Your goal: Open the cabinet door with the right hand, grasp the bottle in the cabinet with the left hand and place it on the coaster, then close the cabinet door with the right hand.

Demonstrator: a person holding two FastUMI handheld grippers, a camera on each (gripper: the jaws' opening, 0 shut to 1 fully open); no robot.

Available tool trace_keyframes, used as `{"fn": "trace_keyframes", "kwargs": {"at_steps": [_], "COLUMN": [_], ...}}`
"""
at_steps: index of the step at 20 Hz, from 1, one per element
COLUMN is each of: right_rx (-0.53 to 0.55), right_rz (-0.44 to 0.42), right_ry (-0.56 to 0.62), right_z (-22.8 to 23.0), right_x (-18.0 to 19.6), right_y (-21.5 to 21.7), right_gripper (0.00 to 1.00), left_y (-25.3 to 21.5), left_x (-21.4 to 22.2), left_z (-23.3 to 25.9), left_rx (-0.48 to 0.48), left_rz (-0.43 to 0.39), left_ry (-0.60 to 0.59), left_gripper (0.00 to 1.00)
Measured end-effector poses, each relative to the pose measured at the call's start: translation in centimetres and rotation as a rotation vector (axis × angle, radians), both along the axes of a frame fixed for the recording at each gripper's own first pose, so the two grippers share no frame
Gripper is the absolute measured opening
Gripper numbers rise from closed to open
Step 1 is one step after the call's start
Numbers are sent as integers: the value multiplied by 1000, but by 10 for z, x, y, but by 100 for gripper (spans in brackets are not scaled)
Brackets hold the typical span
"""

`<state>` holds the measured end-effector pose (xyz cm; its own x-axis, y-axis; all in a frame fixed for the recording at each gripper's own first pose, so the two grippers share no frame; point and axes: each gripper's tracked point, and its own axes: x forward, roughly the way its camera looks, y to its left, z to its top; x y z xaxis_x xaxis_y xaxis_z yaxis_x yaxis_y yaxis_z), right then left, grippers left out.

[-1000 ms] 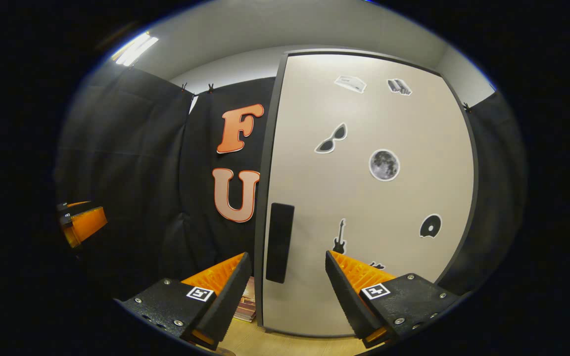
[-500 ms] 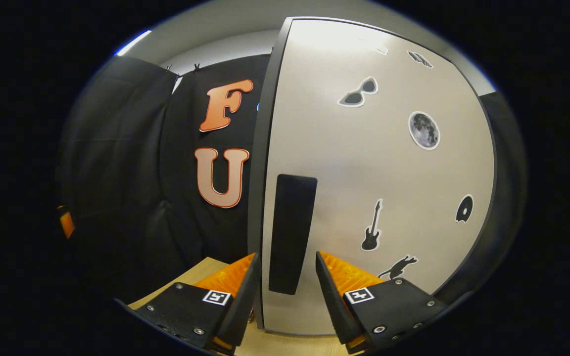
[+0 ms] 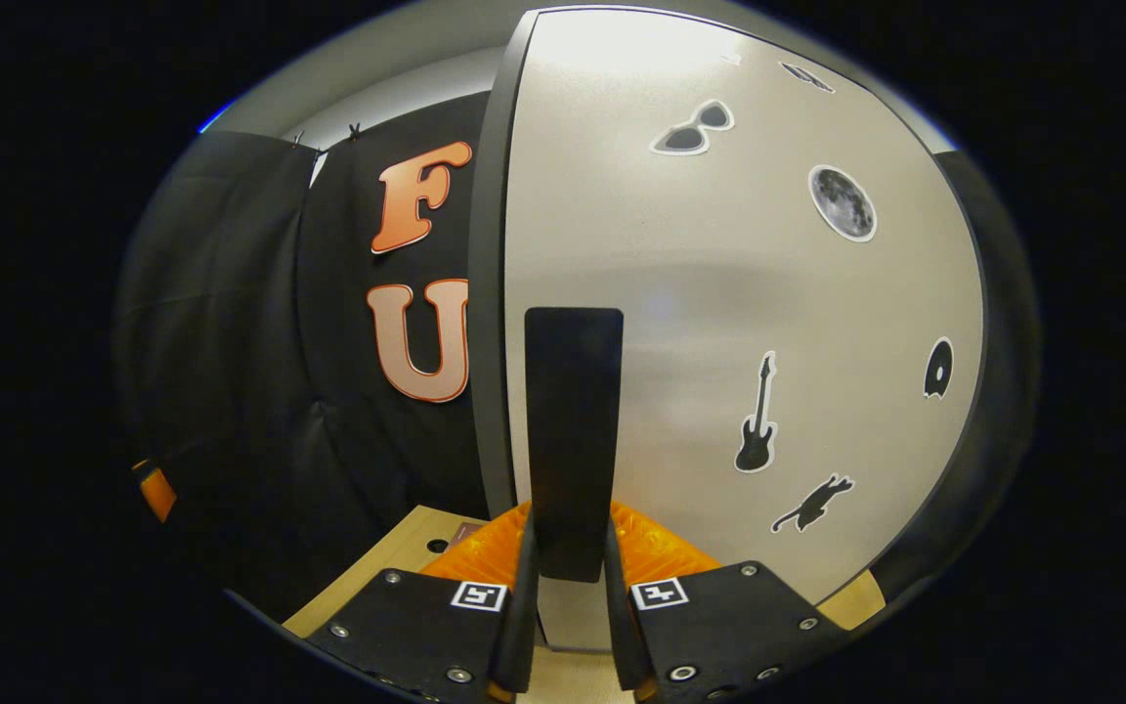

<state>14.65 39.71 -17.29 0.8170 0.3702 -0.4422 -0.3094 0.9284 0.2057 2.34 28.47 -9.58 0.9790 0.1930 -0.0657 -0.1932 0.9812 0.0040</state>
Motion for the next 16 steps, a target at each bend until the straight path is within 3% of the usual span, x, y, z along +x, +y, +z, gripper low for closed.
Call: {"fn": "trace_keyframes", "kwargs": {"at_steps": [1,3,7,10,11,16], "right_rx": [17,34,32,76,83,117], "right_rz": [12,46,90,137,153,226], "right_ry": [-1,-2,-5,10,5,1], "right_z": [1,4,13,22,26,39], "right_x": [-1,-6,-17,-39,-46,-67], "right_y": [-1,-1,-2,-5,-8,-23], "right_gripper": [29,25,19,19,19,19], "left_y": [-4,-9,-17,-31,-41,-83], "left_x": [2,13,32,35,34,28], "left_z": [1,-2,-7,-9,-6,0], "left_rx": [-5,-19,-21,-21,-20,12], "left_rz": [-13,-33,-48,-60,-72,-111], "left_ry": [-4,-6,-8,-1,-2,-14], "left_gripper": [96,100,93,100,93,96]}}
